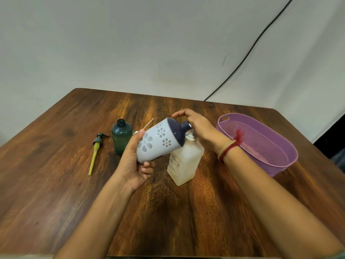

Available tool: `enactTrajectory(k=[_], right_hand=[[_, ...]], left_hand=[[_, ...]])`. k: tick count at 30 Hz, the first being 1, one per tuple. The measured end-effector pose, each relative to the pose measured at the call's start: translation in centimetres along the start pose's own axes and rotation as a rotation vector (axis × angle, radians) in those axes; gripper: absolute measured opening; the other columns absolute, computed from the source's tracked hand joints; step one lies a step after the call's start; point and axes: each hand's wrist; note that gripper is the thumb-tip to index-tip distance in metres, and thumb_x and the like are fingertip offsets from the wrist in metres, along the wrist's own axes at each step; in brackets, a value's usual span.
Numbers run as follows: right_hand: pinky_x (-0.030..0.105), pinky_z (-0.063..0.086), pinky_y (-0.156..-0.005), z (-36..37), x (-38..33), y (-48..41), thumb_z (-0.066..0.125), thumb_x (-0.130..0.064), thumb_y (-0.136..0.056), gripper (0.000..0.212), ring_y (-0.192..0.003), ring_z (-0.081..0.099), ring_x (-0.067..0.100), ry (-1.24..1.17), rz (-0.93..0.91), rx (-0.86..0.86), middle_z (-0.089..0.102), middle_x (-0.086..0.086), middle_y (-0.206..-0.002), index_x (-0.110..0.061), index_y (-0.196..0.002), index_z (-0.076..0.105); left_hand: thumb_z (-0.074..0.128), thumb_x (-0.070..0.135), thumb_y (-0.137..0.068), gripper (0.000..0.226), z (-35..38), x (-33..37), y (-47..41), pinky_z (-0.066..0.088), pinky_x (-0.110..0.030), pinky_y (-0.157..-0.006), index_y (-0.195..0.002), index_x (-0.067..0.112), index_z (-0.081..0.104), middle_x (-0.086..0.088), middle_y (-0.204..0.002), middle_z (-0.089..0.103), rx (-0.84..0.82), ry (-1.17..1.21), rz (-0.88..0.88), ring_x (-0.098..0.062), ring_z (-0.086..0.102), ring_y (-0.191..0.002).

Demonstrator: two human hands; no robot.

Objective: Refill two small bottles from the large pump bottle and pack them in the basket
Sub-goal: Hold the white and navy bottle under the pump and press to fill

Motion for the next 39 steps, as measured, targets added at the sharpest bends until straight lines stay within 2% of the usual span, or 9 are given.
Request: enactTrajectory(k=[4,7,12,16,21,29,33,36,39], right_hand=[[0.001,0.042,-0.065,-0.7,-0.1,-0.3,0.028,0.006,-0.091,0.038,-0.104,0.049,0.011,-0.001,-0.082,-0.028,0.052,0.004,-0.12,-0.012,-0.103,0.059],[0.005,0.044,-0.066,0.0,0.9,-0.2,0.029,0.009,-0.088,0.037,-0.093,0.051,0.008,-0.074,-0.087,-0.019,0.056,0.0,-0.105,-0.01,-0.097,0.059],[0.016,0.043,-0.075,0.2,0.4,-0.4,0.028,0.008,-0.089,0.036,-0.103,0.049,0.018,-0.019,-0.07,-0.061,0.055,0.007,-0.11,-0.008,-0.095,0.059],[0.01,0.044,-0.068,-0.7,-0.6,-0.6,0.029,0.006,-0.091,0.035,-0.098,0.051,0.013,0.052,-0.048,-0.101,0.055,0.005,-0.11,-0.005,-0.104,0.059],[0.007,0.047,-0.063,0.3,1.0,-0.1,0.029,0.009,-0.088,0.036,-0.085,0.054,0.009,-0.16,-0.047,-0.044,0.058,0.0,-0.093,-0.01,-0.086,0.059],[0.012,0.049,-0.066,-0.5,-0.3,-0.2,0.03,0.005,-0.091,0.035,-0.091,0.055,0.011,-0.103,-0.009,-0.091,0.059,0.002,-0.102,-0.003,-0.106,0.061],[0.024,0.047,-0.085,-0.1,0.9,-0.2,0.03,0.005,-0.089,0.037,-0.111,0.052,0.022,-0.124,-0.016,-0.028,0.056,0.014,-0.121,-0.014,-0.096,0.061],[0.013,0.046,-0.076,0.4,1.1,0.0,0.029,0.005,-0.091,0.035,-0.108,0.051,0.018,-0.058,-0.022,-0.05,0.055,0.015,-0.124,-0.01,-0.101,0.059],[0.017,0.047,-0.073,0.0,0.2,0.1,0.033,0.0,-0.093,0.032,-0.103,0.053,0.017,-0.085,0.036,-0.092,0.054,0.014,-0.125,-0.008,-0.109,0.059]], left_hand=[[0.059,0.053,-0.079,0.036,0.3,0.3,-0.2,0.027,-0.008,-0.03,-0.087,0.019,0.059,-0.002,-0.067,0.06,-0.021,-0.012,0.015,-0.004,0.037,-0.03],[0.062,0.054,-0.074,0.038,-0.1,0.2,-0.4,0.028,-0.009,-0.03,-0.088,0.019,0.059,-0.003,-0.069,0.058,-0.003,-0.032,0.004,-0.004,0.037,-0.031],[0.062,0.055,-0.075,0.039,-0.5,0.2,0.0,0.028,-0.009,-0.03,-0.088,0.018,0.059,-0.002,-0.067,0.058,0.008,-0.029,-0.012,-0.004,0.037,-0.032],[0.062,0.054,-0.074,0.038,0.0,0.6,0.0,0.028,-0.009,-0.03,-0.087,0.019,0.06,-0.002,-0.068,0.06,-0.023,-0.017,0.008,-0.004,0.037,-0.031],[0.066,0.054,-0.069,0.04,-0.4,0.1,-0.3,0.028,-0.009,-0.03,-0.088,0.019,0.059,-0.004,-0.075,0.059,0.01,-0.028,-0.004,-0.004,0.036,-0.031],[0.063,0.053,-0.074,0.037,-0.1,0.6,0.1,0.027,-0.009,-0.03,-0.087,0.019,0.06,-0.003,-0.073,0.059,-0.024,-0.014,0.002,-0.004,0.036,-0.032],[0.064,0.052,-0.073,0.037,-0.2,0.4,-0.2,0.026,-0.009,-0.03,-0.088,0.019,0.06,-0.003,-0.071,0.059,-0.005,-0.026,0.003,-0.004,0.036,-0.032],[0.064,0.053,-0.074,0.037,-0.6,0.2,-0.2,0.027,-0.009,-0.029,-0.087,0.019,0.06,-0.004,-0.072,0.059,0.014,-0.033,-0.009,-0.004,0.037,-0.032],[0.063,0.053,-0.076,0.037,-0.4,0.3,0.2,0.028,-0.009,-0.03,-0.088,0.019,0.06,-0.004,-0.074,0.059,-0.003,-0.012,-0.019,-0.004,0.037,-0.031]])
Point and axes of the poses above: each hand's wrist, its own y-axis away from the middle knuckle, its own z-axis out of the palm, x = y × z
